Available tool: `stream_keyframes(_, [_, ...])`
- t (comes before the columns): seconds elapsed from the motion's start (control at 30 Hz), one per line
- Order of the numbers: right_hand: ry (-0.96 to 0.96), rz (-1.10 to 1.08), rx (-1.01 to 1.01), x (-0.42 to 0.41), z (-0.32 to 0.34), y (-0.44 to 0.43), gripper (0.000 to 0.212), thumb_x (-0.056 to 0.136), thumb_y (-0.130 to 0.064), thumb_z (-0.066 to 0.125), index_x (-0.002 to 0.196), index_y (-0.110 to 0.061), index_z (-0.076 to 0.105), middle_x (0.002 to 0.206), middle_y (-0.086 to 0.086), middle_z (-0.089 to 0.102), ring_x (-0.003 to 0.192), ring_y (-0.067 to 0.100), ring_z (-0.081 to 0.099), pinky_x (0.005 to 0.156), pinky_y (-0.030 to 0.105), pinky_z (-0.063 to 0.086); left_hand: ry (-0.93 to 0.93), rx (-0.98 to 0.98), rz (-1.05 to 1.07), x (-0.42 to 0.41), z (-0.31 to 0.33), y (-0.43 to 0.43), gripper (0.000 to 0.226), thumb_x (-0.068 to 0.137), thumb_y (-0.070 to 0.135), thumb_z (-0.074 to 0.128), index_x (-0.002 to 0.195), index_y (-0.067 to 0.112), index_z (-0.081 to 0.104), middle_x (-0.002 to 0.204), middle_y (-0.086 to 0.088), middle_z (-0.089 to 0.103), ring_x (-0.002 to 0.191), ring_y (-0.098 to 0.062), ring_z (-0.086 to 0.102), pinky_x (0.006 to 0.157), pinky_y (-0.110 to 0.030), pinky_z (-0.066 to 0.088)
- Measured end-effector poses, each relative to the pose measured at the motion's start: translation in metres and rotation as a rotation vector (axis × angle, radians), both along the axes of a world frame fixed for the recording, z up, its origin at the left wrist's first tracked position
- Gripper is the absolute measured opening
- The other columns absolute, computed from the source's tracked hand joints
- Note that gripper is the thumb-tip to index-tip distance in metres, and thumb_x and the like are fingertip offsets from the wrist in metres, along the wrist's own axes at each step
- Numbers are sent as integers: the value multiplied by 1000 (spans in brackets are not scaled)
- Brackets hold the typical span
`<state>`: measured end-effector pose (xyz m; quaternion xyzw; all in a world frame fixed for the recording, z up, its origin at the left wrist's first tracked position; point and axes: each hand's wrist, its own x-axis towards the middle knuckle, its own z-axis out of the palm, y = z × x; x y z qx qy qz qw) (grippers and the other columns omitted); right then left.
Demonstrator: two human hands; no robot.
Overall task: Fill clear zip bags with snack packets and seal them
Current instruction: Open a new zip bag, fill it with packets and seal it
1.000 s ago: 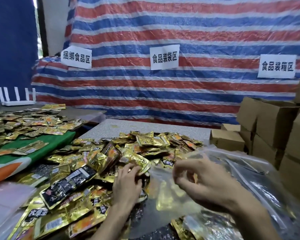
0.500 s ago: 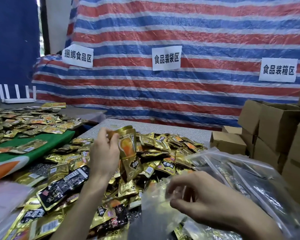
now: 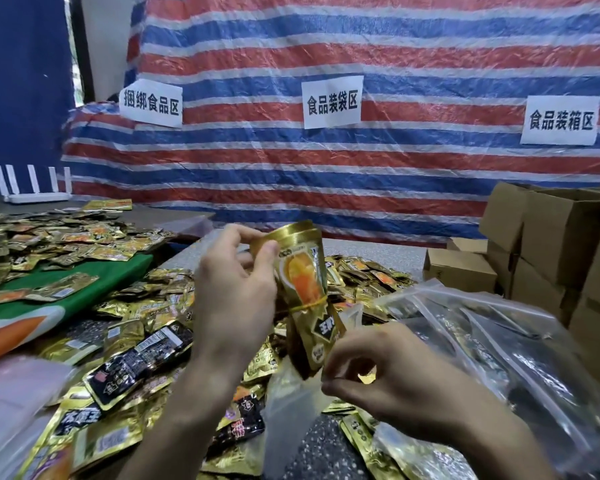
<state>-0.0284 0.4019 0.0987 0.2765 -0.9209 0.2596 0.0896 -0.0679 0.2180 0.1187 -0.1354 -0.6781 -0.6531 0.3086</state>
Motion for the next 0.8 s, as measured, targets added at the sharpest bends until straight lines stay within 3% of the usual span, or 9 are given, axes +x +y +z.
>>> stream_keyframes(0.1, [121, 11, -111, 1, 0, -1, 3, 84, -21, 77, 82, -24, 77, 79, -13, 71, 78, 4, 66, 69, 29, 55, 27, -127, 50, 1, -9, 14, 14, 99, 19, 58, 86, 26, 55, 71, 2, 70, 58, -14, 70, 49, -44, 59])
stream_keyframes(0.23, [240, -4, -218, 1, 0, -1, 13, 80, -10, 81, 80, -23, 78, 81, -14, 72, 78, 5, 66, 68, 21, 53, -15, -258, 72, -2, -19, 23, 12, 97, 29, 61, 86, 28, 57, 72, 12, 69, 59, -5, 67, 52, -34, 57])
stream_keyframes(0.33, [292, -42, -274, 0, 2, 0, 9, 78, -14, 83, 79, -21, 79, 78, -14, 72, 76, 5, 67, 67, 15, 50, -148, -320, -122, -7, -18, 15, 11, 92, 24, 68, 86, 26, 59, 75, 11, 73, 64, -3, 70, 58, -25, 56])
stream_keyframes(0.47, [304, -81, -282, 0, 5, 5, 10, 77, -12, 83, 76, -20, 78, 75, -13, 72, 74, 6, 67, 66, 19, 52, -239, -284, -429, -11, -13, 1, 26, 78, 21, 82, 97, 15, 65, 92, 1, 76, 84, -15, 74, 74, -32, 62])
stream_keyframes(0.57, [277, -99, -252, 1, 5, 8, 8, 78, -13, 81, 76, -19, 77, 75, -13, 71, 76, 7, 66, 66, 24, 53, -262, -172, -525, -22, -9, -11, 19, 89, 26, 68, 103, 14, 65, 99, -2, 76, 86, -25, 74, 75, -38, 62])
stream_keyframes(0.63, [271, -100, -257, 1, 5, 10, 7, 79, -14, 80, 77, -19, 76, 75, -12, 71, 76, 7, 66, 67, 23, 53, -249, -86, -421, -39, -11, -23, 13, 95, 22, 60, 104, 14, 65, 99, -2, 76, 88, -23, 74, 74, -32, 61])
stream_keyframes(0.67, [270, -94, -252, 2, 6, 10, 7, 79, -14, 80, 77, -19, 76, 75, -12, 71, 76, 7, 66, 67, 22, 53, -226, -91, -271, -48, -15, -31, 8, 96, 20, 60, 101, 16, 66, 97, -1, 76, 87, -20, 73, 73, -30, 60])
stream_keyframes(0.73, [274, -86, -246, 2, 6, 11, 7, 79, -15, 80, 77, -19, 76, 74, -12, 70, 77, 6, 66, 66, 19, 52, -218, -226, 83, -71, -32, -52, 4, 94, 19, 65, 95, 23, 65, 95, 4, 72, 87, -13, 68, 74, -30, 57])
stream_keyframes(0.8, [273, -87, -244, 2, 7, 11, 8, 79, -14, 80, 76, -19, 76, 73, -12, 70, 77, 6, 66, 66, 14, 50, -352, -431, 317, -96, -54, -76, 16, 90, 15, 68, 103, 23, 64, 106, 1, 69, 95, -18, 64, 84, -41, 55])
